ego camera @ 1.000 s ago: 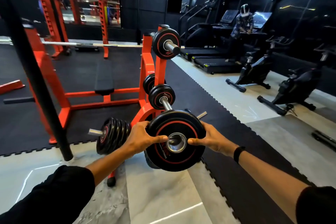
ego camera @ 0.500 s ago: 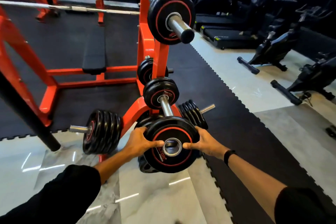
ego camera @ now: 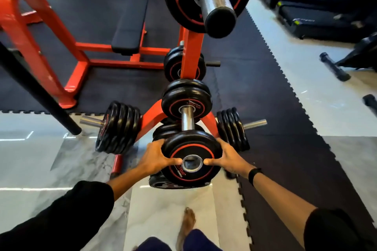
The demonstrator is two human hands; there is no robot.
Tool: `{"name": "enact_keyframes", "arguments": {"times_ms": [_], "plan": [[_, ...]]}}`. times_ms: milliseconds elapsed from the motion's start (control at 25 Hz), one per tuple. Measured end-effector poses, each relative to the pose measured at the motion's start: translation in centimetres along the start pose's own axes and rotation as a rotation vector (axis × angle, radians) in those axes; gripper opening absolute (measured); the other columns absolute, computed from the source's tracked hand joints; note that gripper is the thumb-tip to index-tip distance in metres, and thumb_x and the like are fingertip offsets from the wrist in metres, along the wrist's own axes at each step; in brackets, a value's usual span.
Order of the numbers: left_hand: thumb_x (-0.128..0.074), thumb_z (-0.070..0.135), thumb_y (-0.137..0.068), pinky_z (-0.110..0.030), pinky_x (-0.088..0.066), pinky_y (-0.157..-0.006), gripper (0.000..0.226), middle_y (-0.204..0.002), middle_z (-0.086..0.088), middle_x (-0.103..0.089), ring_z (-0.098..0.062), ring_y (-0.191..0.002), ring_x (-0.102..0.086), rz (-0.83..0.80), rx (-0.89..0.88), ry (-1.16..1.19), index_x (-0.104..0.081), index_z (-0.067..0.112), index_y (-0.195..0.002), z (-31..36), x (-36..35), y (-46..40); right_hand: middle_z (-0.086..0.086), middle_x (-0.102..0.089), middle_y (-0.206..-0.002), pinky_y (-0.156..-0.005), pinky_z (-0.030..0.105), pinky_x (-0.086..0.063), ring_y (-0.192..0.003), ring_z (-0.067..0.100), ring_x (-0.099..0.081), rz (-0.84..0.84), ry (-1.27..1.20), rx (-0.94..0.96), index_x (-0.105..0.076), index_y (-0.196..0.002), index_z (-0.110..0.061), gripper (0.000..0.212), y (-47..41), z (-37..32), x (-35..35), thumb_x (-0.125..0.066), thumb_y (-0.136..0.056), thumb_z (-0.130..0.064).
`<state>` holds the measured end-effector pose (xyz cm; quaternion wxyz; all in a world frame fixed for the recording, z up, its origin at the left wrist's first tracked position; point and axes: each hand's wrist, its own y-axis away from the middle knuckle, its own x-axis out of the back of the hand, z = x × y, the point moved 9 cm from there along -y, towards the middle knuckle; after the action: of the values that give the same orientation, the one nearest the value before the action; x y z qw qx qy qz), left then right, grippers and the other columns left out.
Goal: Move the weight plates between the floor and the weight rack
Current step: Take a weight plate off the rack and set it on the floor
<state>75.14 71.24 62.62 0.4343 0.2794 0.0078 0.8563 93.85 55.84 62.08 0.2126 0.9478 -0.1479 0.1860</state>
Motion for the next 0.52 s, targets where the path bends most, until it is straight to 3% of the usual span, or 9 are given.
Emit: {"name": "enact_keyframes", "arguments": {"times_ms": [160,280,440,520], "plan": [[-0.093,0.047,-0.051,-0.032,-0.059,-0.086,0.075,-0.103,0.0,-0.075,-0.01,-0.094,-0.071,0.048,0.033,-0.055,-0.067,0.011,-0.111,-0.2,-0.5,0.3,-0.002,-0.064,-0.126,-0.102,0.03,-0.05,-0.12,0.006,-0.061,-0.065,0.008,0.052,-0.048,-0.134,-0.011,0.07,-1.3,-0.3,0.5,-0.085,-0.074,-0.012],[-0.094,0.041,-0.055,-0.031,-0.059,-0.083,0.069,-0.1,0.001,-0.073,-0.009,-0.091,-0.07,0.07,0.014,-0.069,-0.066,0.011,-0.11,0.9,0.4,-1.1,0.001,-0.064,-0.129,-0.103,0.035,-0.05,-0.122,0.011,-0.061,-0.101,-0.015,0.083,-0.048,-0.135,-0.013,0.072,-3.0,-1.3,1.5,-0.086,-0.074,-0.019],[-0.087,0.06,-0.052,-0.029,-0.059,-0.086,0.081,-0.104,0.007,-0.073,-0.001,-0.095,-0.069,0.016,0.018,-0.087,-0.065,0.014,-0.115,1.0,0.7,-1.9,-0.005,-0.065,-0.122,-0.104,0.042,-0.05,-0.116,0.003,-0.062,-0.119,0.0,0.074,-0.05,-0.127,-0.015,0.067,-4.0,-0.8,1.2,-0.087,-0.072,-0.022],[-0.079,0.073,-0.053,-0.024,-0.057,-0.088,0.093,-0.11,0.012,-0.07,0.0,-0.1,-0.068,-0.014,-0.045,-0.145,-0.062,0.015,-0.124,1.3,0.3,-2.0,-0.004,-0.066,-0.121,-0.103,0.046,-0.051,-0.117,0.008,-0.063,-0.105,-0.01,0.073,-0.051,-0.126,-0.017,0.069,-4.1,-0.5,1.0,-0.088,-0.069,-0.031]]}}
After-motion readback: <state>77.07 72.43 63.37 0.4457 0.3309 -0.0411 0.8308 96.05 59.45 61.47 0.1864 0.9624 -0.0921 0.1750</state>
